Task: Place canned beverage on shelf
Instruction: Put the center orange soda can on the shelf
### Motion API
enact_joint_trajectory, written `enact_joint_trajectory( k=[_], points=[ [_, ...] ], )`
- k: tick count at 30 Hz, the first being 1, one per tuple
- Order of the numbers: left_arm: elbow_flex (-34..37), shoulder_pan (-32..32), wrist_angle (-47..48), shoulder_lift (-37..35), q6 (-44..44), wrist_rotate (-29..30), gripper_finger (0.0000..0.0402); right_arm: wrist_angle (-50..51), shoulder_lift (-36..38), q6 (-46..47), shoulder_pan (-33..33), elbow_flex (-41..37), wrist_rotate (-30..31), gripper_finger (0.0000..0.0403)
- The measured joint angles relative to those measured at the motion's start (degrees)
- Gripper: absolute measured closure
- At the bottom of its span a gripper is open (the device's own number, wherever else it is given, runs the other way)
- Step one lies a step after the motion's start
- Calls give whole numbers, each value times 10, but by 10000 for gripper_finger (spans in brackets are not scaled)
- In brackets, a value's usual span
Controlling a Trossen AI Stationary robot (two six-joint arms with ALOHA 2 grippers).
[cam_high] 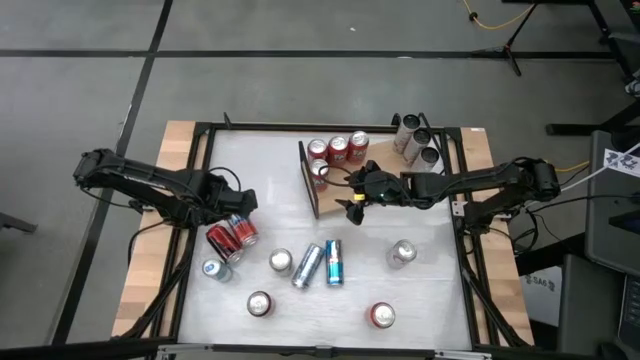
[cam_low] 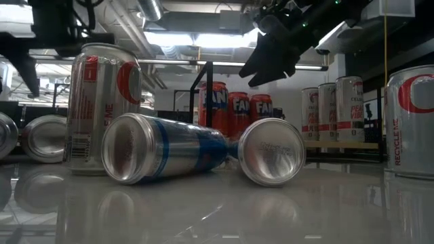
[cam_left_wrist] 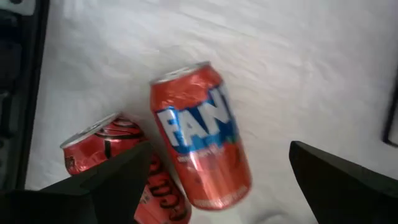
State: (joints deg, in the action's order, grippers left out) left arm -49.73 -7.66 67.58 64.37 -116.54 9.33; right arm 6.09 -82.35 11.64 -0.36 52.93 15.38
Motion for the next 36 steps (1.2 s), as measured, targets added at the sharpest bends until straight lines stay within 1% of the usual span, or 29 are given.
enact_joint_trajectory(
  k=[5, 8, 11, 16, 27, 32, 36],
  points=[
    [37, 0, -34, 2, -32, 0, 30, 0, 0, 0, 0, 0, 0, 62],
    [63, 0, -66, 2, -37, 0, 30, 0, 0, 0, 0, 0, 0, 62],
    [88, 0, -99, 2, -62, 0, 30, 0, 0, 0, 0, 0, 0, 62],
    [126, 0, -143, 2, -65, 0, 30, 0, 0, 0, 0, 0, 0, 62],
    [212, 0, -273, 1, -66, 2, 30, 0, 0, 0, 0, 0, 0, 62],
    [228, 10, -288, 2, -65, 3, 32, 0, 0, 0, 0, 0, 0, 62],
    [229, 17, -291, 2, -53, 33, 46, -2, 0, 0, 0, 0, 0, 62]
  ],
)
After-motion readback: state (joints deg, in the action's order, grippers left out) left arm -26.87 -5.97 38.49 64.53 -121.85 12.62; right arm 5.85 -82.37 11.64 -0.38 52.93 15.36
